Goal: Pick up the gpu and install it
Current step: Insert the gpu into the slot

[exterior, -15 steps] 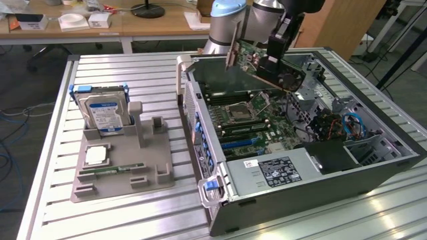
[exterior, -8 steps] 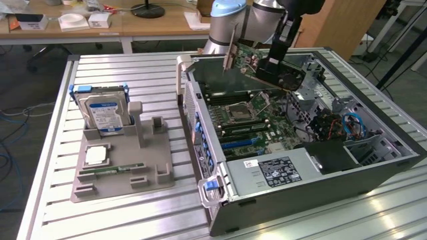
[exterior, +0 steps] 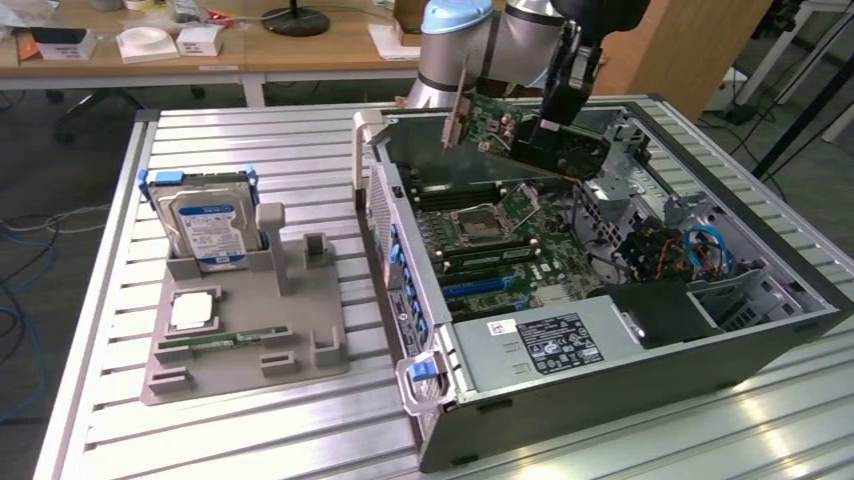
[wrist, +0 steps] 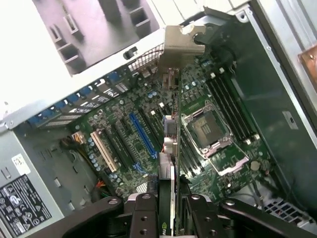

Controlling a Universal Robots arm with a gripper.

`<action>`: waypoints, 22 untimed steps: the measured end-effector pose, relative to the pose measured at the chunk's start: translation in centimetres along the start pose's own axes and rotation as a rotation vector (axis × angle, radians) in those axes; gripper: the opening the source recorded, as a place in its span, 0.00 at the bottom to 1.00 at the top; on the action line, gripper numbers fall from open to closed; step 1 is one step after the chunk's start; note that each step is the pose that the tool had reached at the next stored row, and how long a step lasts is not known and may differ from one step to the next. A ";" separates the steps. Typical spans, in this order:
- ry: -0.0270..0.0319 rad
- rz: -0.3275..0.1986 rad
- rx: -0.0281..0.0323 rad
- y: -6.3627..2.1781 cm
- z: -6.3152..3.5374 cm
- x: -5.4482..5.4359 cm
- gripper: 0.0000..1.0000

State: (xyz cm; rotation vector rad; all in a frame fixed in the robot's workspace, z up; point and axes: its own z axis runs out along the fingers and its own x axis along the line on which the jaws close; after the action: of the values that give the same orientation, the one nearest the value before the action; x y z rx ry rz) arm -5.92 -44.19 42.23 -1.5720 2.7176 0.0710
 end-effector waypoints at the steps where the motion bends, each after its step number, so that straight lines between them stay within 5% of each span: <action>1: 0.0008 -0.019 -0.0004 0.00 0.03 0.0 0.26; 22: 0.0154 -0.399 -0.0094 -0.03 0.63 0.0 0.26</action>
State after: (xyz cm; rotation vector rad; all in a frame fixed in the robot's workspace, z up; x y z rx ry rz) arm -5.92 -44.19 41.61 -2.0860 2.3584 0.0702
